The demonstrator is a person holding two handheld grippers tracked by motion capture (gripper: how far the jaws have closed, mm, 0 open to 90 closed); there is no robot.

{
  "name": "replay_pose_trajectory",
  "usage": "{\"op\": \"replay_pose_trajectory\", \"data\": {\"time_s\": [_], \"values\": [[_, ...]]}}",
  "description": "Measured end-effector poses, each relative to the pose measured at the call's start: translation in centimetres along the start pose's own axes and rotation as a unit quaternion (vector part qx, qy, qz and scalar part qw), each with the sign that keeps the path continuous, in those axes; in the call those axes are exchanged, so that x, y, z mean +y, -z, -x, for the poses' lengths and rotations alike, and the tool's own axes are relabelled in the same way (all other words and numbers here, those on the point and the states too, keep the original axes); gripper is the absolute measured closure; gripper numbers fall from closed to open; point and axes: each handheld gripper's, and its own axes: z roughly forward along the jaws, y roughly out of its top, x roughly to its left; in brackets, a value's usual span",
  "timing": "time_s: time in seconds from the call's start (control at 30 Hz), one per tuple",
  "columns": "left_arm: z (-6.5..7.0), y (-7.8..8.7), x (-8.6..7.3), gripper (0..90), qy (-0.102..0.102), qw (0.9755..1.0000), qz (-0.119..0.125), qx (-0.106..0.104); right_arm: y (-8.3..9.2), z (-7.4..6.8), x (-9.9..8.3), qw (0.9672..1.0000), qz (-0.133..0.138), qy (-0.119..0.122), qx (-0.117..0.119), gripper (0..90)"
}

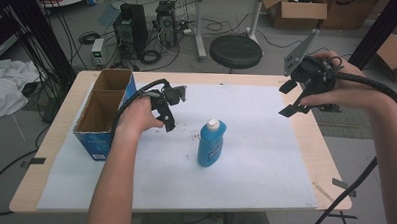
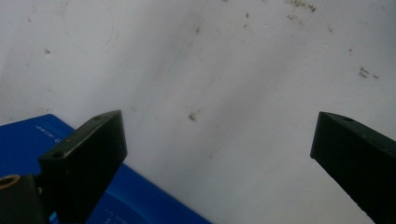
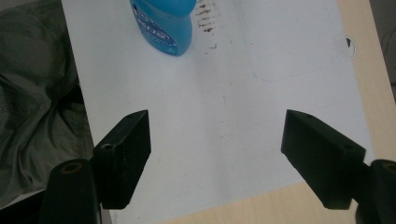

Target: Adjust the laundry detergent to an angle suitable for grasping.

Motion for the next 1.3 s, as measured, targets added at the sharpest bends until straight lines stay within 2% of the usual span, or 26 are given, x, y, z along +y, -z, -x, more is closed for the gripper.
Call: {"op": "replay_pose_trajectory", "data": {"time_s": [0.43, 0.83, 0.93, 1.1, 1.27, 1.3], "values": [[-0.1, 0.3, -0.2, 3.7, -0.002, 1.0, 0.004, -0.001, 0.1, 0.0, -0.2, 1.0, -0.001, -0.001, 0.0, 23.8], [0.4, 0.6, -0.4, 2.1, -0.008, 0.9999, 0.002, 0.01, 0.0, -0.1, -0.1, 1.0, 0.001, 0.002, 0.0, 23.8], [0.4, 0.7, -0.5, 2.1, -0.005, 1.0, 0.003, 0.006, 0.1, -0.1, -0.1, 1.0, 0.003, 0.004, -0.001, 23.8], [0.5, 1.0, -0.7, 2.0, -0.003, 0.9999, 0.005, 0.013, 0.0, -0.1, -0.1, 1.0, 0.002, 0.003, -0.001, 23.8], [0.8, 1.4, -1.1, 0.2, -0.003, 0.9996, 0.014, 0.023, -0.2, -0.2, -0.3, 1.0, 0.007, 0.003, 0.0, 23.8], [1.0, 2.1, -1.4, 0.1, 0.001, 0.9991, 0.035, 0.024, -0.2, -0.2, -0.3, 1.0, 0.008, 0.002, 0.0, 23.8]]}}
